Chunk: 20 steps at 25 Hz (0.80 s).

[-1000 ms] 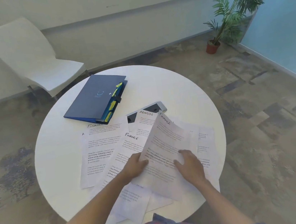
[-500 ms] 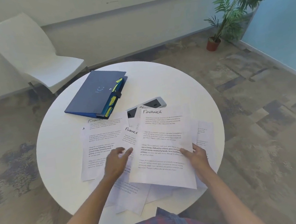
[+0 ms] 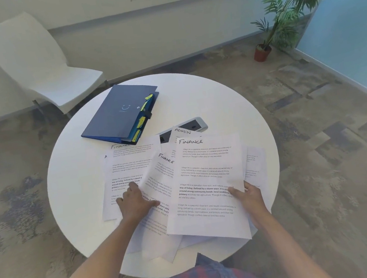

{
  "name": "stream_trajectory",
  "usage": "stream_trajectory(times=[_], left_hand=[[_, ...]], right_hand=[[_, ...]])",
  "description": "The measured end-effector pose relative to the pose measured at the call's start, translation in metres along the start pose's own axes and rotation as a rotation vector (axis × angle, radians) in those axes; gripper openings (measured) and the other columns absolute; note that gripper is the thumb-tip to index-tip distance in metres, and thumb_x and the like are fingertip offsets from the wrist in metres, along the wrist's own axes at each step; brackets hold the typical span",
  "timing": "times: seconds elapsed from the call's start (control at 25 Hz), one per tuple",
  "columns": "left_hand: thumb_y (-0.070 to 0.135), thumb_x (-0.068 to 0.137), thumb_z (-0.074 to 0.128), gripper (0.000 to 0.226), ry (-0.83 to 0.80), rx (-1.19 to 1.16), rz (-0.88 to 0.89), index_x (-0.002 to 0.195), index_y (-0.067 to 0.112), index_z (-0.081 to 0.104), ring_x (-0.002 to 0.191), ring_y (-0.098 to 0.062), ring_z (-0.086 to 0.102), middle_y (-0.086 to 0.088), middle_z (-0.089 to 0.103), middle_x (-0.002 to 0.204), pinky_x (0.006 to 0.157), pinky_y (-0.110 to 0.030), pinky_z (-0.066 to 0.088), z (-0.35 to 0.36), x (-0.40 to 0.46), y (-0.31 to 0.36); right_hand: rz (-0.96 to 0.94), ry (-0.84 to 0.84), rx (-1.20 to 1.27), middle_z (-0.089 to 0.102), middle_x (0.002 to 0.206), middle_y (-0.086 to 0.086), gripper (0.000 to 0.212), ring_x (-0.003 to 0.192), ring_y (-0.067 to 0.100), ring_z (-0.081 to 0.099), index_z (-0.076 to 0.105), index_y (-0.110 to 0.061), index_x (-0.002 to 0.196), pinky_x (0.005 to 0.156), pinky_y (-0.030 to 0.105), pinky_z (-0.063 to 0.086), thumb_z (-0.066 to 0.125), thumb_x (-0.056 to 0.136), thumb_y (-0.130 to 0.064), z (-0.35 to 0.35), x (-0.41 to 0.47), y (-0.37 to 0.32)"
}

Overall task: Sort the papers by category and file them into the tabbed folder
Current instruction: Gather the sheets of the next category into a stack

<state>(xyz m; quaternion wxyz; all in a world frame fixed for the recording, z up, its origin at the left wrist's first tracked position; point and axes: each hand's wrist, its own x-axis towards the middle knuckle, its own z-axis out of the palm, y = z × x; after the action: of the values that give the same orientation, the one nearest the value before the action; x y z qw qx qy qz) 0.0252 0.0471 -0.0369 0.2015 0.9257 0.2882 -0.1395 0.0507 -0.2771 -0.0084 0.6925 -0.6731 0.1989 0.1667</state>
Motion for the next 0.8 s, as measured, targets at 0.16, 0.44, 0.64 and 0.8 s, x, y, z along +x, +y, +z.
stream_trajectory(times=[0.16,0.44,0.64,0.8], left_hand=[[0.018,0.07,0.081,0.043,-0.083,-0.291,0.041,0.103,0.01,0.055,0.086,-0.028,0.064,-0.004,0.065,0.089,0.076,-0.038,0.05,-0.011,0.005,0.001],[0.016,0.089,0.069,0.019,-0.429,-0.732,0.231,0.108,0.019,0.067,0.082,-0.027,0.075,-0.007,0.076,0.099,0.076,-0.047,0.061,-0.07,-0.007,0.015],[0.006,0.09,0.065,0.031,-0.441,-1.06,0.222,0.115,0.025,0.063,0.09,-0.034,0.074,-0.006,0.076,0.104,0.07,-0.047,0.061,-0.102,-0.024,0.038],[-0.001,0.092,0.059,0.037,-0.435,-1.193,0.231,0.116,0.027,0.061,0.096,-0.032,0.072,-0.001,0.074,0.111,0.071,-0.049,0.061,-0.111,-0.029,0.049]], right_hand=[[0.003,0.002,0.018,0.075,0.112,0.008,0.028,0.102,0.029,0.072,0.071,-0.011,0.116,0.094,0.05,0.055,0.071,0.088,-0.005,0.006,0.001,-0.002],[0.036,-0.057,0.069,0.075,0.11,0.011,0.026,0.099,0.031,0.072,0.07,-0.009,0.116,0.088,0.045,0.058,0.068,0.09,-0.006,0.021,-0.002,-0.019],[0.052,-0.139,0.141,0.075,0.109,0.014,0.024,0.1,0.033,0.072,0.07,-0.006,0.114,0.089,0.047,0.058,0.066,0.091,-0.01,0.034,-0.004,-0.04],[-0.018,-0.164,0.148,0.075,0.111,0.011,0.025,0.102,0.028,0.072,0.068,-0.008,0.118,0.089,0.042,0.057,0.064,0.093,-0.01,0.043,-0.004,-0.052]])
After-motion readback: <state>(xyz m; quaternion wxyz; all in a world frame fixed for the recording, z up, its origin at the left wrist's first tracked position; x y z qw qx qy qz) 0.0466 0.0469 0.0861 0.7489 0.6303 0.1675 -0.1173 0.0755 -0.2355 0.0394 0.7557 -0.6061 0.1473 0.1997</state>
